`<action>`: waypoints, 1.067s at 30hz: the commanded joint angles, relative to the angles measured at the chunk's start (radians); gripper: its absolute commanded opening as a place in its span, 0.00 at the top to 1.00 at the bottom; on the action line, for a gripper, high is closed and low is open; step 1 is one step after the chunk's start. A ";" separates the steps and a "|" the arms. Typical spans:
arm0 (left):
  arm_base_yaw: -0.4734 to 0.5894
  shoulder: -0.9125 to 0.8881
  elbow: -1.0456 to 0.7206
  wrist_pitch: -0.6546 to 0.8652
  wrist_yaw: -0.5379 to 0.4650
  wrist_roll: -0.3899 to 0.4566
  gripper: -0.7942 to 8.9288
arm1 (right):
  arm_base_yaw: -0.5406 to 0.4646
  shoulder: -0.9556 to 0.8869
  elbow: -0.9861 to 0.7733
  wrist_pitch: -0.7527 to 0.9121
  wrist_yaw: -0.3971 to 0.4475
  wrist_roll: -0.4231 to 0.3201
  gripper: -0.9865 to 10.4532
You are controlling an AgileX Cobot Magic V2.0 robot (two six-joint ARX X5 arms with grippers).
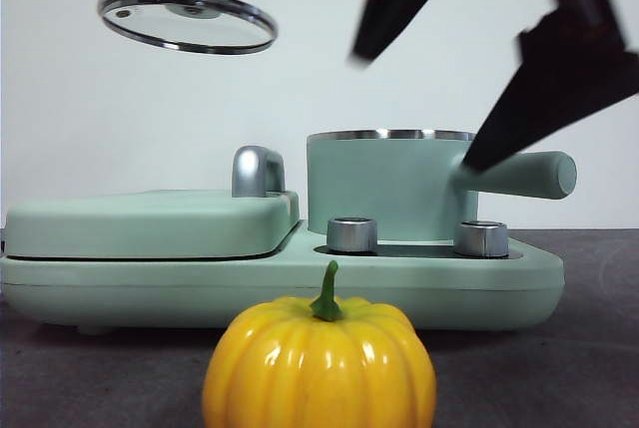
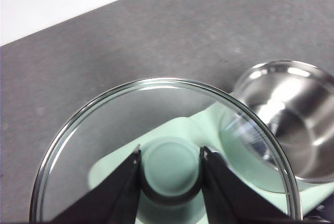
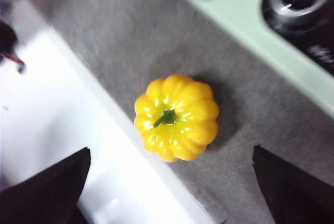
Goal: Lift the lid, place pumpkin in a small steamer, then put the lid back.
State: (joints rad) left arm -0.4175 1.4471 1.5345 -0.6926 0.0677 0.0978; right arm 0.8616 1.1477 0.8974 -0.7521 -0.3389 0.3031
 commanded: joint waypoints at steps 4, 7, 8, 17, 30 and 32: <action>0.049 -0.002 0.031 0.018 -0.001 0.016 0.84 | 0.109 0.172 0.095 -0.034 0.098 0.022 0.40; 0.072 -0.002 0.031 0.000 -0.001 0.016 0.84 | 0.136 0.248 0.141 -0.043 0.112 0.010 0.40; 0.078 -0.002 0.031 -0.004 -0.001 0.017 0.84 | 0.145 0.276 0.158 -0.044 0.112 0.010 0.40; 0.110 -0.002 0.031 -0.003 -0.001 0.017 0.84 | 0.183 0.430 0.214 -0.060 0.184 -0.023 0.40; 0.130 -0.002 0.031 -0.002 -0.001 0.017 0.84 | 0.219 0.563 0.214 -0.044 0.182 -0.023 0.40; 0.131 -0.002 0.031 -0.002 -0.001 0.017 0.84 | 0.224 0.579 0.214 -0.044 0.183 -0.023 0.40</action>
State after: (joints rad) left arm -0.2852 1.4471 1.5345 -0.7216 0.0662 0.1051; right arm 1.0698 1.7008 1.0931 -0.8001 -0.1574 0.2882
